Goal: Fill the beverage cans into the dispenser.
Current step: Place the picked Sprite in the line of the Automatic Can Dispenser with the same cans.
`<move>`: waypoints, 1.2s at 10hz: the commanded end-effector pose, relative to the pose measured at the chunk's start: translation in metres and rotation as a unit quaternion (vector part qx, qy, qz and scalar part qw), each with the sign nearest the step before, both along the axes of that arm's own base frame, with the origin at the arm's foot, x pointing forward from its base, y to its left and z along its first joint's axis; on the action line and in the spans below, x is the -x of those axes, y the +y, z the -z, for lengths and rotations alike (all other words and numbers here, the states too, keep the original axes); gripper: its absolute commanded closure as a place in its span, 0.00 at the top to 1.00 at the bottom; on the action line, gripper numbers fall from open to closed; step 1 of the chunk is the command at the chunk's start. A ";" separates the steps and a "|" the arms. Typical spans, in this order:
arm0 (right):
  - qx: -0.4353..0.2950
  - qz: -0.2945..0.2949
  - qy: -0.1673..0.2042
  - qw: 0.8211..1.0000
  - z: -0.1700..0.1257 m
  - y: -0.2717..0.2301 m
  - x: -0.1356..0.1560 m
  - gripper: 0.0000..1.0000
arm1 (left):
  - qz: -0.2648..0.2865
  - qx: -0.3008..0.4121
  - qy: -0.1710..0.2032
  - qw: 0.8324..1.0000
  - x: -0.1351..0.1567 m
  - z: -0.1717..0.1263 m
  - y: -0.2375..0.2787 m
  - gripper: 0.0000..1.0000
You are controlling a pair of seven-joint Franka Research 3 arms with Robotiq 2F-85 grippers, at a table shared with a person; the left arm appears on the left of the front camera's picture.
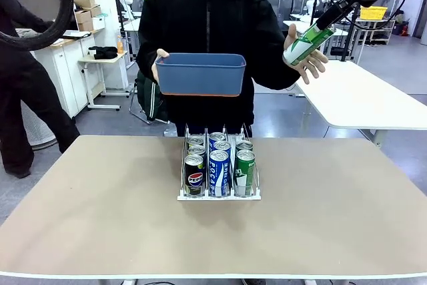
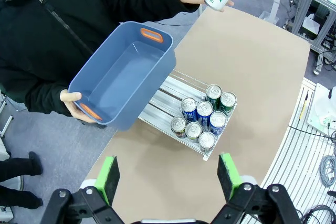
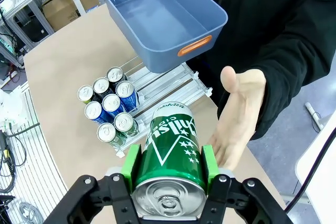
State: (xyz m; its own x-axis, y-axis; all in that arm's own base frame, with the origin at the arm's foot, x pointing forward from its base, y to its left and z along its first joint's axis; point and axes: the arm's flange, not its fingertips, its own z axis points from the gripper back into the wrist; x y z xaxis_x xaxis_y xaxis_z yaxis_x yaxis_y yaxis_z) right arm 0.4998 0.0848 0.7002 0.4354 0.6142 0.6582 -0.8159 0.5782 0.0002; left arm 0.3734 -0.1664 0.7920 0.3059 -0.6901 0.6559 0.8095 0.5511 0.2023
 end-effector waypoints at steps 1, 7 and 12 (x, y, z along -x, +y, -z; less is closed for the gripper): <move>0.000 0.000 -0.003 1.000 -0.002 0.000 0.000 0.00 | 0.001 0.006 0.002 1.000 0.000 0.000 0.000 1.00; 0.001 -0.010 0.002 1.000 -0.002 -0.002 0.001 0.00 | 0.001 0.006 0.002 1.000 0.000 0.000 0.000 1.00; 0.007 -0.017 0.004 1.000 -0.002 0.000 0.016 0.58 | 0.001 0.006 0.002 1.000 0.000 0.000 0.000 1.00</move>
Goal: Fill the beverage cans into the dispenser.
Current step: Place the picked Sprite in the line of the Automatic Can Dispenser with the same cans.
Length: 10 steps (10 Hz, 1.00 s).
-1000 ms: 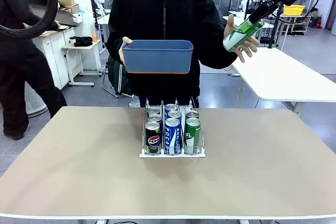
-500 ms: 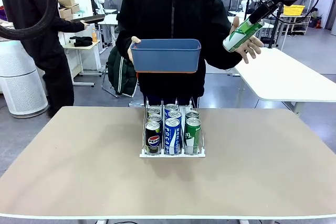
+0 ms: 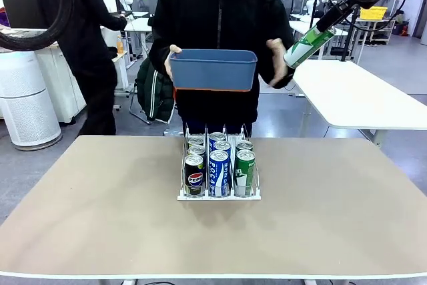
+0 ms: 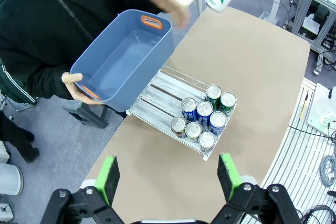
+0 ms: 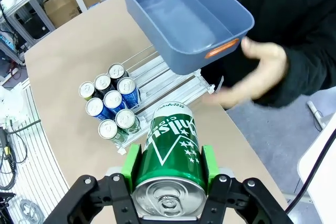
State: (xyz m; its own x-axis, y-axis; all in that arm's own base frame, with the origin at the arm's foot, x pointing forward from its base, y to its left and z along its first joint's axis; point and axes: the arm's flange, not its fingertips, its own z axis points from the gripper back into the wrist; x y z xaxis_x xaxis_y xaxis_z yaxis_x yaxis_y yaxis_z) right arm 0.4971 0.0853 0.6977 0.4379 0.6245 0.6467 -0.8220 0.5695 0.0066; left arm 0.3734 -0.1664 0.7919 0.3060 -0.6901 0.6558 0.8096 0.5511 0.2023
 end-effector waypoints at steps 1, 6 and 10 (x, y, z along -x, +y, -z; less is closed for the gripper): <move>0.006 -0.022 0.000 1.000 -0.006 -0.001 0.029 0.58 | 0.001 0.006 0.002 1.000 0.000 0.000 0.000 1.00; 0.079 -0.011 -0.082 0.993 0.021 0.002 0.102 0.58 | 0.001 0.006 0.002 1.000 0.000 0.000 0.000 1.00; 0.095 0.013 -0.087 0.992 0.086 0.015 0.133 0.58 | 0.001 0.006 0.002 1.000 0.000 0.000 0.000 1.00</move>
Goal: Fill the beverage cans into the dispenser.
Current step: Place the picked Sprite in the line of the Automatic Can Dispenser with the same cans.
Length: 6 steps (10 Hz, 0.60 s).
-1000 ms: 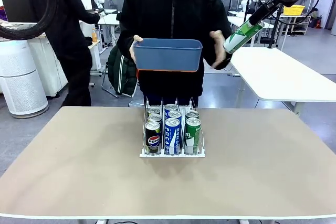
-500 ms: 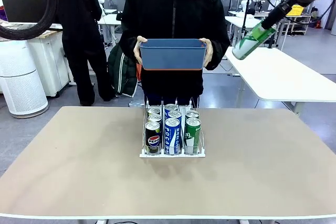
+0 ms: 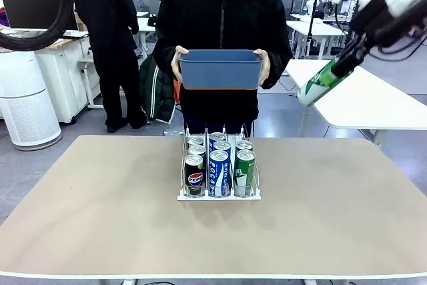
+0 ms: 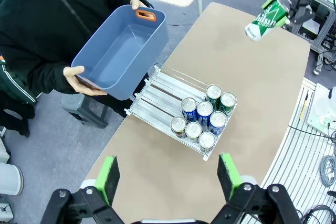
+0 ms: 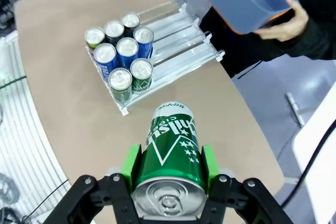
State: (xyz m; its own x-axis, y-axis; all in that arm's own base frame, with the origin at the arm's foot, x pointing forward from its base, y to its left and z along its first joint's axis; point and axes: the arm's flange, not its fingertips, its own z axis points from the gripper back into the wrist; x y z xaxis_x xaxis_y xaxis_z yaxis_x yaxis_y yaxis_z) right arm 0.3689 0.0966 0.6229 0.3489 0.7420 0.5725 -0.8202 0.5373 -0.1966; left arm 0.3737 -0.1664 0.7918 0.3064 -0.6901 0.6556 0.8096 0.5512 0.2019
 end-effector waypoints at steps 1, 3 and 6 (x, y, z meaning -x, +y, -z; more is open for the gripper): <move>0.001 0.016 -0.041 0.999 0.027 0.007 0.002 0.58 | 0.001 0.006 0.002 1.000 0.000 0.000 0.000 1.00; 0.002 -0.040 0.001 0.999 0.036 0.001 -0.012 0.58 | 0.001 0.006 0.002 1.000 0.000 0.000 0.000 1.00; -0.001 0.006 -0.025 1.000 0.033 0.006 0.002 0.58 | 0.001 0.006 0.002 1.000 0.000 0.000 0.000 1.00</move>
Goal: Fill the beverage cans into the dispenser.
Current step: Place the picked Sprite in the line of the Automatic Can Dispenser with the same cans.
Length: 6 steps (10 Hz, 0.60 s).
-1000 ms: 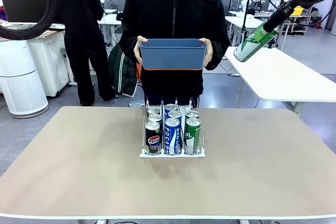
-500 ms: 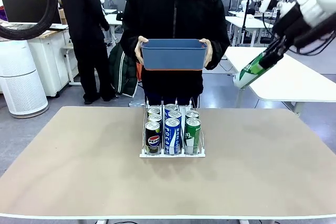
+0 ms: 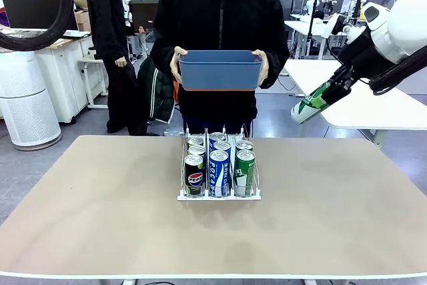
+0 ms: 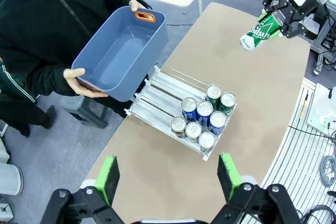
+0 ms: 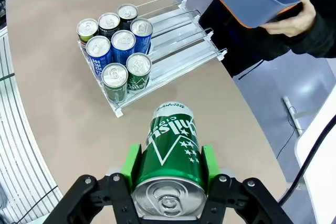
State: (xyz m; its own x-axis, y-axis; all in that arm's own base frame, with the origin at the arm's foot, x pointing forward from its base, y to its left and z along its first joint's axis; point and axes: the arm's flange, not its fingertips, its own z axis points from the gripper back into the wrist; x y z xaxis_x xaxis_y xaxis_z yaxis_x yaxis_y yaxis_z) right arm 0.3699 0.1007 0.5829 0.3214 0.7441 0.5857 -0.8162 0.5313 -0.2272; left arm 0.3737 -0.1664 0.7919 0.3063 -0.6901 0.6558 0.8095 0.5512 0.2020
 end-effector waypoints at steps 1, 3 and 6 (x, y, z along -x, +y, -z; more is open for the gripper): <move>-0.001 0.010 -0.006 1.000 -0.008 0.002 0.003 0.58 | 0.001 0.006 0.002 1.000 0.000 0.000 0.000 1.00; -0.001 0.010 -0.006 1.000 -0.008 0.002 0.003 0.58 | 0.001 0.006 0.002 1.000 0.000 0.000 0.000 1.00; -0.001 0.004 -0.002 1.000 -0.003 0.000 0.002 0.58 | 0.001 0.006 0.002 1.000 0.000 0.000 0.000 1.00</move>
State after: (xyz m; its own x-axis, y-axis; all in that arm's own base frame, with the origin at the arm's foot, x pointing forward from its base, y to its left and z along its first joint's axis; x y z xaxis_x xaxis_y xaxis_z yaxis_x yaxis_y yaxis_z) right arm 0.3680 0.1004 0.5850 0.3263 0.7416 0.5862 -0.8113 0.5380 -0.2290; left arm 0.3737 -0.1664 0.7919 0.3063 -0.6901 0.6558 0.8095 0.5512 0.2020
